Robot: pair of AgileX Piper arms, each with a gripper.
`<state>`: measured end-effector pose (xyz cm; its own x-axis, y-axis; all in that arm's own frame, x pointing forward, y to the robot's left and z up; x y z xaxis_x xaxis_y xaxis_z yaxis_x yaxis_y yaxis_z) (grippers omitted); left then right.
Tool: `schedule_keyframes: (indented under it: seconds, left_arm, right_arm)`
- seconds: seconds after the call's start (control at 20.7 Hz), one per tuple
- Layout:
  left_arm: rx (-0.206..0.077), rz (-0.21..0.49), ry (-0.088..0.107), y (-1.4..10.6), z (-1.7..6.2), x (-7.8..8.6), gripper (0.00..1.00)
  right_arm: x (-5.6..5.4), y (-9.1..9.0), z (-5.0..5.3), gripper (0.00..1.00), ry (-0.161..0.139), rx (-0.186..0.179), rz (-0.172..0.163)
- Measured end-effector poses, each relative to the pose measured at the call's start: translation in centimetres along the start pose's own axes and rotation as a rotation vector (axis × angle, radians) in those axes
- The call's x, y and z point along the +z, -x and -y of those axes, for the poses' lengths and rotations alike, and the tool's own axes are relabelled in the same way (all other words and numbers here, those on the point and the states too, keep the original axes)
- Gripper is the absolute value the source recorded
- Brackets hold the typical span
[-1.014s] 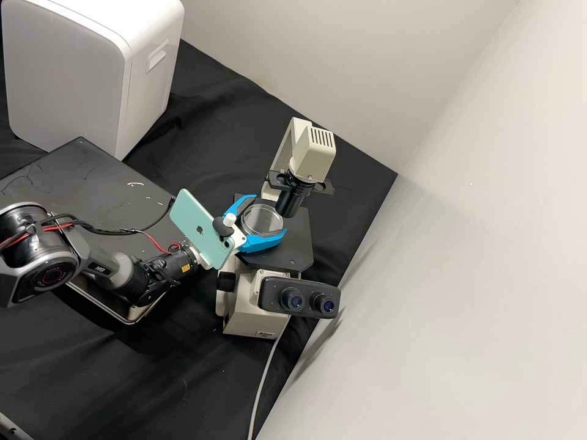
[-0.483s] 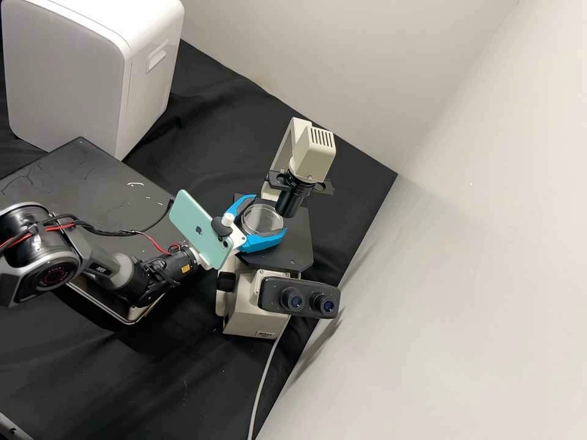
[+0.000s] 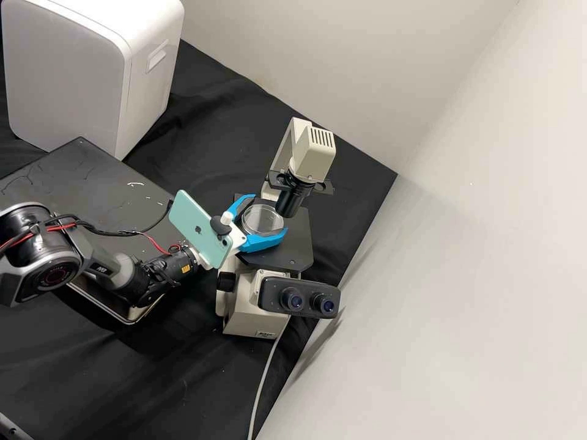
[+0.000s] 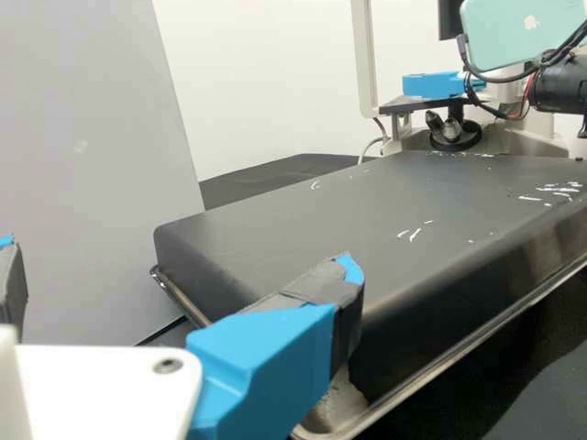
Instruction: Place the petri dish on the microscope
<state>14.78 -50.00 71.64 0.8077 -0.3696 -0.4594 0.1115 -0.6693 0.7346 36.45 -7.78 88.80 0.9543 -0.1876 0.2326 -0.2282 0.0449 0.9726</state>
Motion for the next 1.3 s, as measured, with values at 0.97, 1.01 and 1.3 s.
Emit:
schedule_keyframes:
  seconds: [0.97,1.01,1.3]
  left_arm:
    - [-0.011,-0.001,0.0,-0.1,0.19,0.0,1.0]
    - [-0.011,-0.001,0.0,-0.1,0.19,0.0,1.0]
    - [-0.011,-0.001,0.0,-0.1,0.19,0.0,1.0]
  right_arm:
    - [-0.2,0.4,-0.2,1.0,0.006,-0.014,0.024]
    - [-0.3,0.6,-0.4,1.0,0.006,-0.012,0.022]
    - [-0.6,1.7,-0.6,1.0,-0.018,-0.016,0.026]
